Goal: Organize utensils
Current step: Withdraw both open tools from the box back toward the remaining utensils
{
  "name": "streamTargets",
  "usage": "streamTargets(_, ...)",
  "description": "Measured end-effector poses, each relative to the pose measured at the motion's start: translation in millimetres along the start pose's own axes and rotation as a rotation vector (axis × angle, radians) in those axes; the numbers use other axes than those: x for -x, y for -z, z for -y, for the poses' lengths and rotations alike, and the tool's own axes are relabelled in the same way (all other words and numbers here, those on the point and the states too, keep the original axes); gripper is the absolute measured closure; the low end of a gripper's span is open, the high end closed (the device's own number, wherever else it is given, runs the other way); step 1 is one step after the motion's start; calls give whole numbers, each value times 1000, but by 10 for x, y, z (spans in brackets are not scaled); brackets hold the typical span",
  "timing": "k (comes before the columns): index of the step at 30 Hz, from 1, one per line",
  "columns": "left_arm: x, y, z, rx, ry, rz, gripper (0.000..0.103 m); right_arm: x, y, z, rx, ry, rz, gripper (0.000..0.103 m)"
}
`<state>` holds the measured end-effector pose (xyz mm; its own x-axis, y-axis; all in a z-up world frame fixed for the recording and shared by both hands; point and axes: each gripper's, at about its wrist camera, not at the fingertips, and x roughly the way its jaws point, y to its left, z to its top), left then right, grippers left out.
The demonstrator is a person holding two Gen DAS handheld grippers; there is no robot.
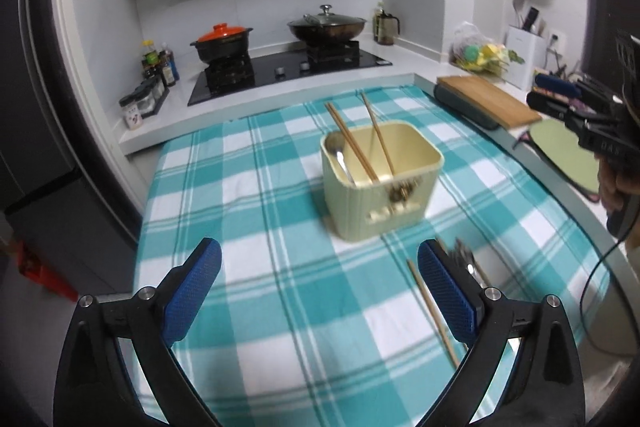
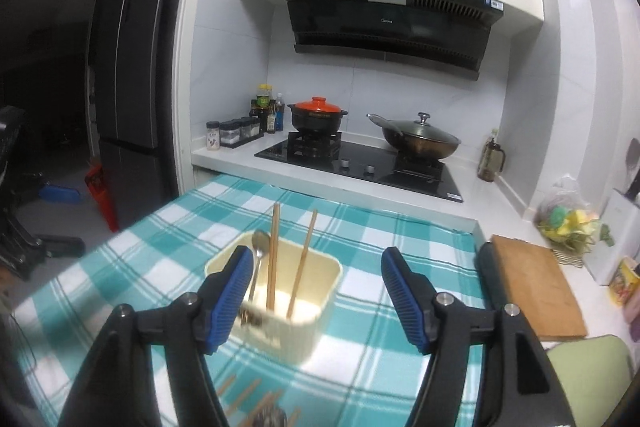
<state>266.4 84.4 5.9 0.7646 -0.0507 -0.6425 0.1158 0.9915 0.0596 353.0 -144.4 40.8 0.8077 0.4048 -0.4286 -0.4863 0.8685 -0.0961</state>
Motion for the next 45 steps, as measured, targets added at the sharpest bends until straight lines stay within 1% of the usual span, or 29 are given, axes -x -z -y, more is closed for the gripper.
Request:
streamTargets(3, 188, 271, 120, -4, 11, 0, 3, 352, 179, -69, 6, 15, 1, 34)
streamTargets(6, 317, 538, 261, 18, 30, 10, 3, 664, 428, -175, 13, 37, 9, 32)
streamTargets(11, 320, 922, 519, 66, 64, 13, 3, 996, 899, -409, 0, 95, -3, 31)
streamTargets(14, 217, 1137, 625, 116, 99, -10, 3, 1143, 1148, -500, -64, 106, -10, 32)
streamTargets(18, 90, 1339, 752, 136, 99, -49, 3, 1257, 1427, -571, -178, 105, -20, 32)
streamTargets(22, 90, 1418, 746, 151, 92, -44, 3, 1271, 1606, -617, -183, 138, -50, 32)
streamTargets(24, 117, 1438, 697, 172, 79, -32, 3, 1266, 1655, -609, -181, 151, -61, 31)
streamTargets(27, 145, 1491, 595, 221, 63, -15, 3, 1300, 1697, -592, -187, 183, -54, 32)
streamTargets(30, 93, 1557, 510, 277, 69, -27, 3, 1327, 1743, -577, -202, 208, -44, 32)
streamTargets(32, 20, 1597, 502, 294, 71, -50, 3, 1307, 1795, -563, -206, 218, -56, 32)
streamTargets(37, -110, 1634, 586, 281, 64, -86, 3, 1193, 2006, -508, -221, 233, -123, 32)
streamTargets(40, -160, 1626, 651, 272, 67, -96, 3, 1174, 2103, -464, -245, 230, -136, 32)
streamTargets(45, -187, 1575, 708, 258, 53, -103, 3, 1107, 2174, -435, -242, 235, -147, 32)
